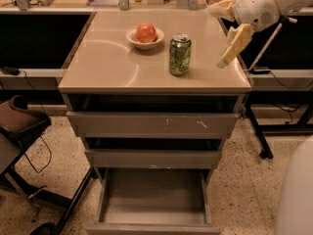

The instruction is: Place green can into bottom drawer

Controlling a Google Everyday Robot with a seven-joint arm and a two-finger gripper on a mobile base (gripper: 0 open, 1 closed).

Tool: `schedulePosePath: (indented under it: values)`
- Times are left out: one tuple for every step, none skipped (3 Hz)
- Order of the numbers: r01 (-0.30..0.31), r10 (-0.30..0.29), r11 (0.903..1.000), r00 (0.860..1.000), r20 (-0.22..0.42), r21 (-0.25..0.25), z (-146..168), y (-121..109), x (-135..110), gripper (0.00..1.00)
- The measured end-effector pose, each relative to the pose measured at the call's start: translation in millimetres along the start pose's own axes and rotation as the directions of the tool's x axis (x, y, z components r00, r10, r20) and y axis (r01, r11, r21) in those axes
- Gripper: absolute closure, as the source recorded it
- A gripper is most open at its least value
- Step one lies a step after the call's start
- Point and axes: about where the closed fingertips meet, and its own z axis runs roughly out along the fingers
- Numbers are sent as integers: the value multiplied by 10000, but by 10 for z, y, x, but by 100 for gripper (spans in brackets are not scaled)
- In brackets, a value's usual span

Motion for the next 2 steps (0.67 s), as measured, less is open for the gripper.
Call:
schedulePosePath:
  values:
    - [98,-103,9995,9998,147,313,-38,-101,-47,0]
    - [-25,14,9991,9997,263,423,-12,-130,-30,0]
